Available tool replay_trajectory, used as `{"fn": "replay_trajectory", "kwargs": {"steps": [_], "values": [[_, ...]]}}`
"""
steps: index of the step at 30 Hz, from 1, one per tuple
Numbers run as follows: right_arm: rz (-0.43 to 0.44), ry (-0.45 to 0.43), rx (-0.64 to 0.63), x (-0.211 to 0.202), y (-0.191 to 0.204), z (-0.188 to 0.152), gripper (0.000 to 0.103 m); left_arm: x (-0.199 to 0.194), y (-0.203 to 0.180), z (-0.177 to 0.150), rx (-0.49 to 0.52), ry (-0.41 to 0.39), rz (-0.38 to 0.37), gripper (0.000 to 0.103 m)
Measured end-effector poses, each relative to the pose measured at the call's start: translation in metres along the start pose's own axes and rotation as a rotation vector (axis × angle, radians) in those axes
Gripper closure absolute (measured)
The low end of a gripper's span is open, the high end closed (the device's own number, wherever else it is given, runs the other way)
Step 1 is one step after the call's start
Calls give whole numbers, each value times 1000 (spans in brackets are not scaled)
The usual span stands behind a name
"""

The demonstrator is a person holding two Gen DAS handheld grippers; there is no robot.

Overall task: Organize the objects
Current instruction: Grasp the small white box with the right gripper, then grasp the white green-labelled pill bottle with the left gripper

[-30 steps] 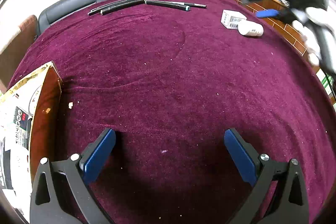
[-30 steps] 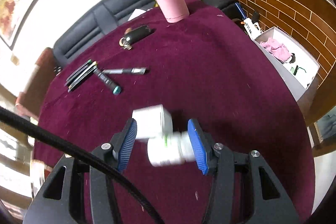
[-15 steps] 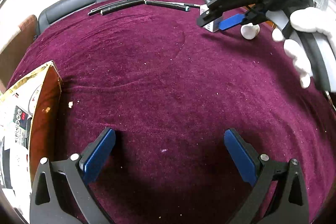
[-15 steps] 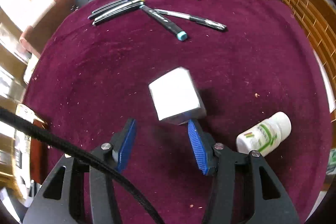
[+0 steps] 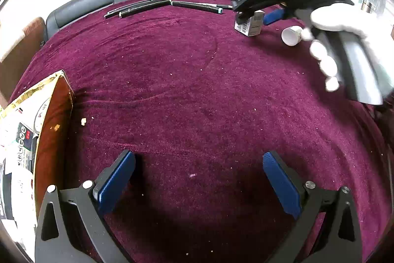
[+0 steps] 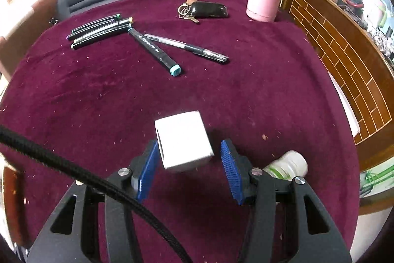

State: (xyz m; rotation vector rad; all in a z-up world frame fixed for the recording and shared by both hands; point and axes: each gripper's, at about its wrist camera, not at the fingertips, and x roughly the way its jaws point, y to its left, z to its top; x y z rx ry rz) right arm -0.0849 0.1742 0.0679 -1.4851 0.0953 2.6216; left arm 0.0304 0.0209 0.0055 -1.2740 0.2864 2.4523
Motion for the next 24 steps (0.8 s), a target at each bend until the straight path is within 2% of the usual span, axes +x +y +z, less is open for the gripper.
{"fn": "replay_trajectory", "kwargs": {"steps": [2,4,11,14,18,21,24], "values": [[23,-2,0,9,3,3,54,0,0,0,0,0,0,2],[53,7,27,13,1,2,70,0,0,0,0,0,0,2],[186,-23,72,-12,-8,-9,70,0,0,1,-4,1,3,2],[303,-43,106,-39,-21,-32,70,0,0,1,-4,1,3,2],[458,-75,156,-76,-46,-81,70,0,0,1,-2,1,5,2],[519,-113,204,-92,-64,-111,70,1,-1,2,2,7,-1,2],[562,-149,257,-97,-84,-134,70,1,-1,3,18,15,-39,2]]}}
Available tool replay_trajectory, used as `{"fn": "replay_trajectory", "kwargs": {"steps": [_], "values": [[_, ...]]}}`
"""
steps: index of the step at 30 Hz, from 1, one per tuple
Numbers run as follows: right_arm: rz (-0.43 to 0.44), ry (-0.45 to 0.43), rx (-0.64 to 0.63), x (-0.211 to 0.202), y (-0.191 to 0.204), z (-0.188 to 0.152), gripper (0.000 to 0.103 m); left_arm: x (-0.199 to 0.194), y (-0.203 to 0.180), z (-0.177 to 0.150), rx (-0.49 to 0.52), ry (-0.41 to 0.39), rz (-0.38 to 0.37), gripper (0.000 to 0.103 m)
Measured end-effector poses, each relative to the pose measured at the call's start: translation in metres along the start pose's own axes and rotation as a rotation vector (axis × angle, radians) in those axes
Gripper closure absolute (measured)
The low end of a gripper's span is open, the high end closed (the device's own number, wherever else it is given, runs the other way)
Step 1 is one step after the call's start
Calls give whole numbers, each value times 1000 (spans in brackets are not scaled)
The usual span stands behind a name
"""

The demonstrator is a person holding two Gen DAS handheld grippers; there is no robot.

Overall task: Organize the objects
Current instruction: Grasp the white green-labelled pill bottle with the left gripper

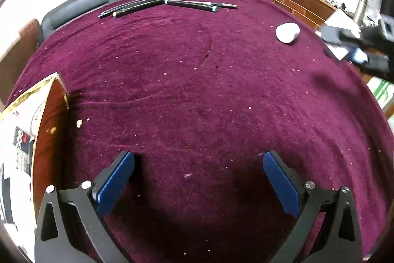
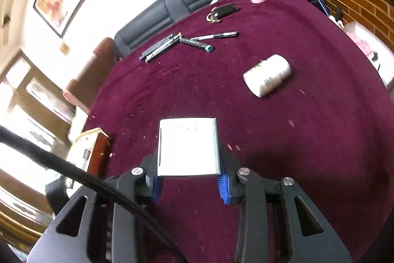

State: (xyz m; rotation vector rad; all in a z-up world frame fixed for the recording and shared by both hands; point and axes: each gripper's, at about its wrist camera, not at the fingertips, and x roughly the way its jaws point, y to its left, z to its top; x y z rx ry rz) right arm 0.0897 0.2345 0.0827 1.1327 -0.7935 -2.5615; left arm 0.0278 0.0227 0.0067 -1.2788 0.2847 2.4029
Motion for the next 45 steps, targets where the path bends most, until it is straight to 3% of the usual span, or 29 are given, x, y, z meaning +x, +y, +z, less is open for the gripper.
{"fn": "replay_trajectory", "kwargs": {"steps": [4,6,11,15,17,25,30,34,36,37,38,39,40,42,45], "values": [[76,-25,57,-11,-23,-14,70,-7,11,9,-131,6,-146,3],[116,-38,89,-14,-34,-20,70,-11,9,20,-169,-3,-165,3],[202,-66,157,-17,-54,-24,69,-11,-23,68,-16,-53,-71,3],[266,-66,225,-13,-68,-22,69,2,-58,112,196,-85,13,3],[288,-43,261,-6,-73,-22,69,7,-65,127,255,-108,52,3],[329,-32,371,5,-94,-17,68,56,-110,162,487,-55,-23,3],[325,-17,360,10,-90,-15,68,70,-153,183,558,-90,-107,3],[320,-7,353,8,-88,-15,68,97,-171,189,608,-63,-77,3],[319,0,354,12,-87,-14,68,107,-177,188,615,-40,-64,11],[316,3,355,12,-87,-14,68,114,-179,187,615,-4,-53,24],[313,6,355,12,-91,-15,68,112,-178,188,589,-9,-91,48],[309,8,354,12,-90,-15,68,112,-176,189,562,28,-135,65],[303,10,350,13,-89,-14,68,111,-176,189,544,33,-149,74],[292,16,338,15,-86,-13,68,103,-172,186,525,13,-122,74],[272,26,311,19,-80,-10,68,83,-153,177,450,-1,-157,74]]}}
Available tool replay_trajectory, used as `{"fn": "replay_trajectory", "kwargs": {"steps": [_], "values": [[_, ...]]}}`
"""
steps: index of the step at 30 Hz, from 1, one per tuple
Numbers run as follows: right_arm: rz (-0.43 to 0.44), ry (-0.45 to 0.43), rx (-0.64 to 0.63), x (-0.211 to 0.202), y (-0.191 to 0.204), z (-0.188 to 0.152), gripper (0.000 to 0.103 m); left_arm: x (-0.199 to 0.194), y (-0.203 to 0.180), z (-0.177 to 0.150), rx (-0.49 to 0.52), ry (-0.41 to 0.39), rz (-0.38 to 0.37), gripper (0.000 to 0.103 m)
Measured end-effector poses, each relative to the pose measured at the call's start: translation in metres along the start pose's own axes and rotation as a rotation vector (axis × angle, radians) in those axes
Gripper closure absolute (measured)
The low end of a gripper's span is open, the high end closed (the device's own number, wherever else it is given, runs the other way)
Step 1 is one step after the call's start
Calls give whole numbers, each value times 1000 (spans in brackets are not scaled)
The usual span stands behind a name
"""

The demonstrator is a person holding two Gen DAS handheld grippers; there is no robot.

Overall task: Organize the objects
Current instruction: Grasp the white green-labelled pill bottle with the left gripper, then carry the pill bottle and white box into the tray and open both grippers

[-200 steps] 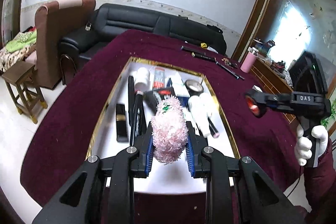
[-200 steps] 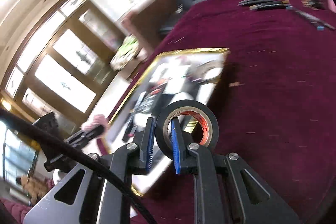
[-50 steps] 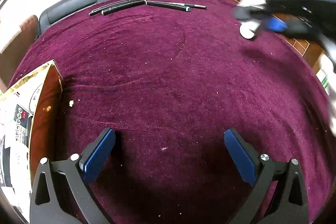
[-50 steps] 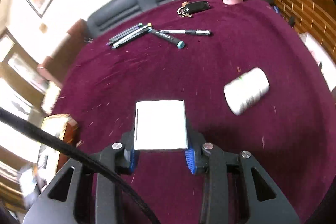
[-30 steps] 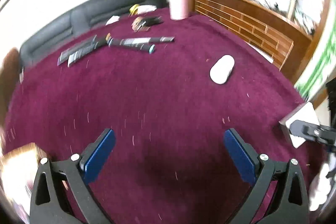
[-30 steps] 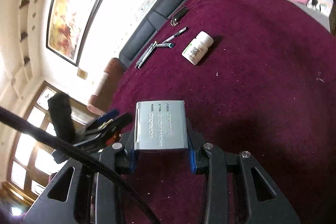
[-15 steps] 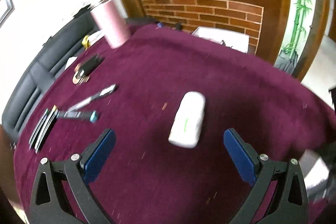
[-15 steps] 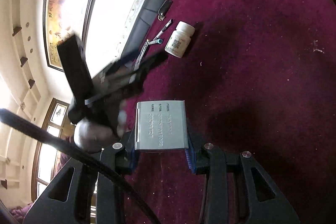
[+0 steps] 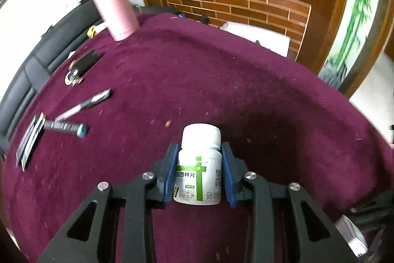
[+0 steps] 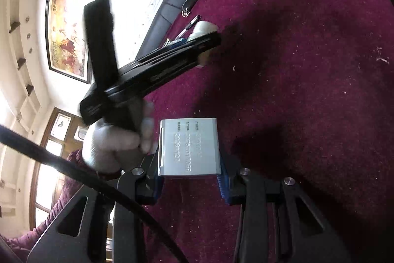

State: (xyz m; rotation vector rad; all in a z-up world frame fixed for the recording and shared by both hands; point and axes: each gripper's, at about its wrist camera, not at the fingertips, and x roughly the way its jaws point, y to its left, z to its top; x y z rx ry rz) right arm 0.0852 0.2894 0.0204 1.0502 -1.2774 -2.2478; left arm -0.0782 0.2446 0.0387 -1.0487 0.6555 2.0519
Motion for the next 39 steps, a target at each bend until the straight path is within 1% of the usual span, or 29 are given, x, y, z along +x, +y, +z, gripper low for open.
{"fn": "replay_trajectory", "kwargs": {"steps": [2,5,6,7,8,11,12,15,16,17,18,19,20,21,22,24,27,28,30,31,36,39], "values": [[-12,8,-16,3,3,0,68,-20,6,-13,-53,-31,-24,74],[-37,15,-43,8,9,1,68,-62,18,-48,-141,-77,-54,74],[-46,16,-51,10,11,2,68,-76,23,-62,-171,-93,-58,74],[-54,16,-57,12,12,2,68,-96,27,-82,-215,-115,-65,74],[-61,16,-61,13,13,3,69,-105,30,-92,-237,-130,-67,74],[-93,15,-82,17,18,4,69,-149,45,-140,-349,-192,-67,74],[-115,14,-95,19,21,4,70,-165,50,-162,-392,-214,-49,74],[-170,5,-138,23,28,1,69,-196,69,-203,-475,-240,-2,74],[-195,1,-160,25,32,1,69,-210,76,-223,-518,-253,23,74],[-228,-2,-189,27,38,-1,69,-220,82,-236,-544,-260,43,74],[-289,-7,-243,31,49,-4,69,-232,88,-251,-567,-270,72,74],[-326,-8,-284,32,60,-8,69,-247,93,-267,-589,-285,107,74],[-348,-8,-316,31,74,-11,69,-261,97,-281,-605,-302,141,74],[-351,-3,-348,34,90,-19,69,-267,99,-288,-611,-311,162,74],[-348,0,-371,32,99,-24,69,-278,101,-301,-621,-325,197,74],[-366,2,-460,41,132,-41,69,-288,108,-319,-646,-348,226,74],[-385,29,-613,65,185,-69,69,-290,117,-337,-691,-371,233,74],[-384,41,-647,60,195,-95,69,-289,118,-340,-702,-377,233,74],[-374,83,-721,77,214,-116,69,-289,124,-349,-727,-396,230,74],[-374,98,-756,95,226,-128,69,-289,126,-353,-738,-402,230,74],[-377,140,-930,138,277,-167,69,-303,134,-385,-779,-402,281,74],[-386,151,-1007,158,292,-191,68,-311,139,-402,-805,-395,318,74]]}}
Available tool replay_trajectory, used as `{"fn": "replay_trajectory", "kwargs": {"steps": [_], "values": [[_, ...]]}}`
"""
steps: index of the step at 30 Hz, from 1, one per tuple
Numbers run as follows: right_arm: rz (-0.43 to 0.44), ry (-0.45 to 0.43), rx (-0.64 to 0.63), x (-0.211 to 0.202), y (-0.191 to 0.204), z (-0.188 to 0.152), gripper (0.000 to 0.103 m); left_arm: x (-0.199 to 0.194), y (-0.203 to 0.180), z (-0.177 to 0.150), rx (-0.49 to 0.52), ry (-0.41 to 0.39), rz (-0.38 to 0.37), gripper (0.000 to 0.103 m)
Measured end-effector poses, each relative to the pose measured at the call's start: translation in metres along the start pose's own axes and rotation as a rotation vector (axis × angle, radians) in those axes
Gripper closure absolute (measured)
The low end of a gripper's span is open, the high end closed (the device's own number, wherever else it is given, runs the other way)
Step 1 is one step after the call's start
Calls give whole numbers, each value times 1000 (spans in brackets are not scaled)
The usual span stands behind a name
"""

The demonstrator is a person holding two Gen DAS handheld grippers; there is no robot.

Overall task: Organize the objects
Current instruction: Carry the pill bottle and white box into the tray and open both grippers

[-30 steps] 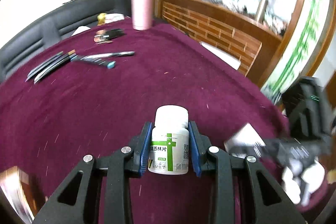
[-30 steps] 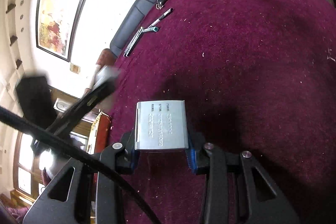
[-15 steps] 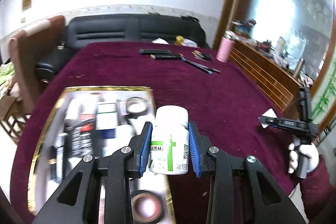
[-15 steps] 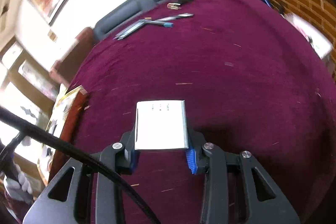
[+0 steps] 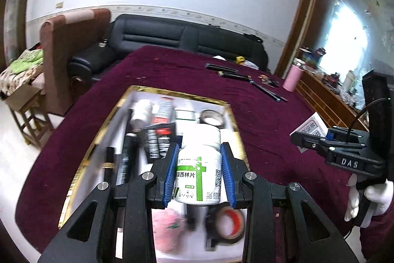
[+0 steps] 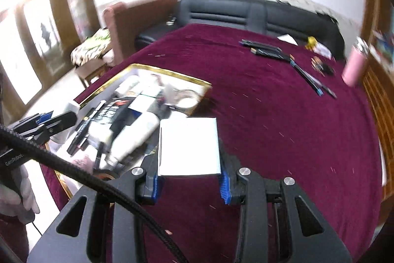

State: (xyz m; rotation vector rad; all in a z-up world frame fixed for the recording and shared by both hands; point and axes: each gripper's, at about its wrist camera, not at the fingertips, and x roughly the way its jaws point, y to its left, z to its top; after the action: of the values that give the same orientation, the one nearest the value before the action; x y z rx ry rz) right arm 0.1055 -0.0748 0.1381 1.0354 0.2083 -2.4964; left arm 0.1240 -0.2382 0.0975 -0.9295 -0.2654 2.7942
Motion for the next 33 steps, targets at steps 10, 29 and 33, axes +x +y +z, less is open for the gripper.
{"fn": "replay_trajectory", "kwargs": {"steps": [10,29,33], "values": [[-20,33,-82,19,54,5,68,-1,39,-4,-44,-7,46,74],[50,158,-199,62,130,9,68,30,91,-12,-84,97,168,74],[135,216,-146,73,131,6,68,35,95,-14,-81,123,163,74]]}}
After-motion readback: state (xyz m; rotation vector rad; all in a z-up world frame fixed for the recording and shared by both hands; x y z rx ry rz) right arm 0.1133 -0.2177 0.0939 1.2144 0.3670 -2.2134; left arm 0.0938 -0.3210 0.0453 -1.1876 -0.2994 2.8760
